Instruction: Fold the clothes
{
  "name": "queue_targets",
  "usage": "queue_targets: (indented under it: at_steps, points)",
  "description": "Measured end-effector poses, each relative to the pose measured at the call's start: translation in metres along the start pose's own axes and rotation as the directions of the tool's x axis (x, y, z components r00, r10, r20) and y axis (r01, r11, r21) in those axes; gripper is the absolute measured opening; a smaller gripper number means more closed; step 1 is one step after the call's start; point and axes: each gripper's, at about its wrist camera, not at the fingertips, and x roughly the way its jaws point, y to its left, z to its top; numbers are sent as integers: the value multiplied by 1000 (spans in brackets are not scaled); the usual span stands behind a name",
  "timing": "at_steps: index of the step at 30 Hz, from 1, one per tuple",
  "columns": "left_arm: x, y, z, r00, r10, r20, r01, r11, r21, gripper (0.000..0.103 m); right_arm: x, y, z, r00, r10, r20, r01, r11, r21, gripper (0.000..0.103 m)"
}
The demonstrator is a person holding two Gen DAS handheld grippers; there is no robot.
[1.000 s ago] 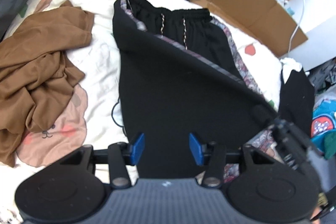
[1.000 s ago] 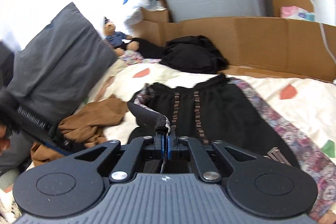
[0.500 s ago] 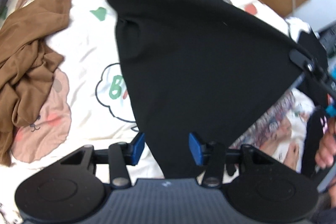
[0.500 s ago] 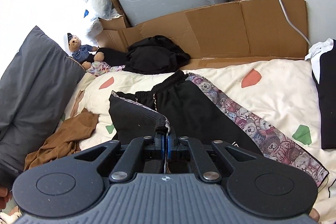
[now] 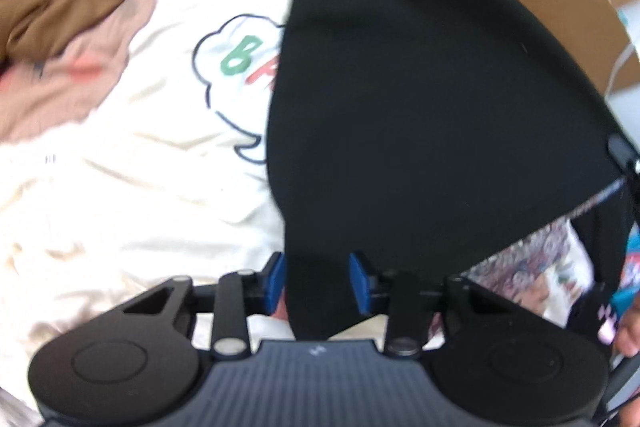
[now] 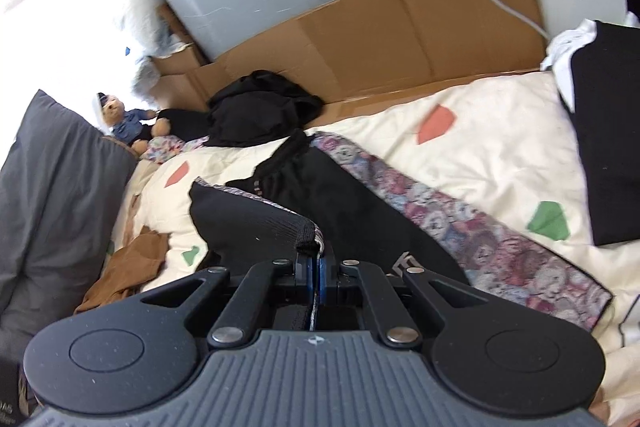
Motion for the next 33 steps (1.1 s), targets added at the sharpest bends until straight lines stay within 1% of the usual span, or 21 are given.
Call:
queue_targets:
  at_steps: [3,5,7,11,15,19,22,25,26,28,32,33]
  points:
    - [5,7,-11,1000,-13,3,14,999,-47,37,-3,-11,4,1000,-21,11,21,1000,23,3]
    - [8,9,-16,1000,-20,2,20,998,-63,37,-5,-17,6,999,-36,18,35,999,37,3]
    - [10,10,-22,999,-40,15,41,996,-74,37,-6,-24,7,999,-47,19,46,998,46,3]
    - [18,11,-34,997,-74,21,76,992,-100,37,-4,-33,4,997,-72,9,71,996,60,3]
    - [27,17,-46,993,-115,33,119,981,-155,37,-1,-39,-2,996,-92,-7,92,994,56,3]
    - [29,24,-54,990,-132,49,139,974,-177,37,0,-43,-6,994,-111,-13,112,991,67,3]
    - [32,28,-60,986,-149,70,161,965,-208,37,0,-45,-6,993,-114,-10,114,990,77,3]
    - [36,27,-63,982,-162,102,179,965,-193,37,0,-46,-4,994,-109,-12,110,991,79,3]
    - [38,26,-63,979,-170,115,190,964,-187,37,0,-47,-3,994,-109,-13,110,991,78,3]
    - [43,27,-66,970,-203,137,228,953,-199,37,2,-48,-4,994,-113,-15,113,991,74,3]
    - [59,26,-77,965,-230,126,254,939,-233,36,5,-56,-7,992,-124,-28,126,988,87,3]
    - [61,26,-79,965,-229,127,254,939,-232,33,6,-57,-7,992,-126,-32,128,987,92,3]
